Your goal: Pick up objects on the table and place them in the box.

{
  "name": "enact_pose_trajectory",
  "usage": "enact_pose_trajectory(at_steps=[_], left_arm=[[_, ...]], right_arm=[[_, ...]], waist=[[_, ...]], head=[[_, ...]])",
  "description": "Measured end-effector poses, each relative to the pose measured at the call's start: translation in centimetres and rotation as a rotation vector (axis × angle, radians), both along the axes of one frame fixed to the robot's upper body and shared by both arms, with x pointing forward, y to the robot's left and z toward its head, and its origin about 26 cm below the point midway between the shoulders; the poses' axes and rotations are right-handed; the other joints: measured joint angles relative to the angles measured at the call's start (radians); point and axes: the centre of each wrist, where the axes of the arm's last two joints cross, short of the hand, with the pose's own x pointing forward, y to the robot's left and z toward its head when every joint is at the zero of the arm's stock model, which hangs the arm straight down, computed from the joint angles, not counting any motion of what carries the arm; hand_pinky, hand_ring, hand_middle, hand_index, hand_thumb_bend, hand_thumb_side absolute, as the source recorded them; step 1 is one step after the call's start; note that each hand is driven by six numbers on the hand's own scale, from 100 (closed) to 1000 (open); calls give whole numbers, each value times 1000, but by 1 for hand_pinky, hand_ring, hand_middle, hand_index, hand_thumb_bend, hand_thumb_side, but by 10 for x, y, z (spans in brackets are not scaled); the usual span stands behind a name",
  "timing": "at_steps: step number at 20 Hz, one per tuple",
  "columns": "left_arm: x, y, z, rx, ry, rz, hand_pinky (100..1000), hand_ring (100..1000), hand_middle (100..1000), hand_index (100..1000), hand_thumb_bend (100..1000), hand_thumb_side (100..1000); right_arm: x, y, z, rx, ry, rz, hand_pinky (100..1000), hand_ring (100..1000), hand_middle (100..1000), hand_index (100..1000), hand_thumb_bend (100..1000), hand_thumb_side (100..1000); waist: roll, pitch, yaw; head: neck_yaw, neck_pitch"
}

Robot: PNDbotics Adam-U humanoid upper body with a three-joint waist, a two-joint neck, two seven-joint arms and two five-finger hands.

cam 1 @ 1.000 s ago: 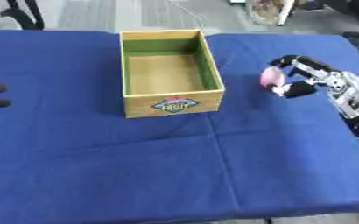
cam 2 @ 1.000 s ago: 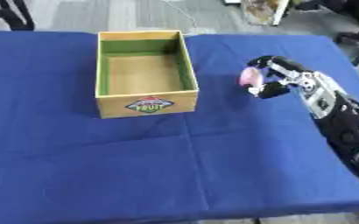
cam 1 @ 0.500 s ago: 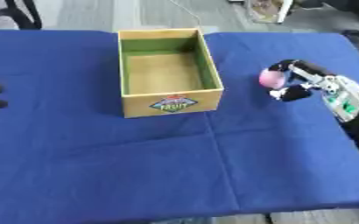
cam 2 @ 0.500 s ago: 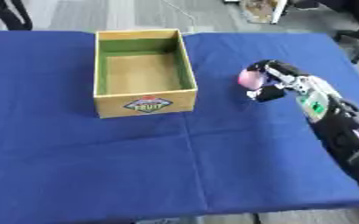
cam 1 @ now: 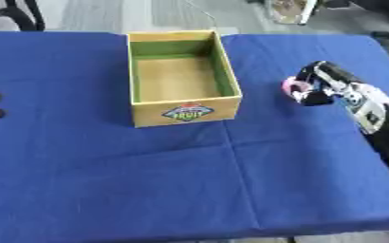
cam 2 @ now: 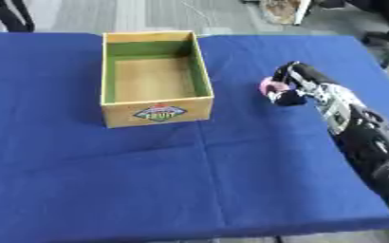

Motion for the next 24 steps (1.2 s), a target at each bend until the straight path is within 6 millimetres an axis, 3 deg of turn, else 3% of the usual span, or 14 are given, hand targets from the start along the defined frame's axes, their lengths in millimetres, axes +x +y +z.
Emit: enact_pose_trajectory(at_steps=[5,13,24], left_arm=[[0,0,0,0,0,0,691,751,585,726,293,550],[0,0,0,0,0,0,691,751,585,726,295,549],[0,0,0,0,0,0,691,751,585,726,299,546]], right_arm=[[-2,0,-3,-4,-83,-24,140,470,323,416,100,250],[2,8,8,27,-184,0,129,465,305,399,100,222],[18,37,54,90,-310,119,132,471,299,395,100,186]], waist=[[0,0,0],[-4,-1,-1],[-11,-10,10]], head=[[0,0],[0,0],[0,0]])
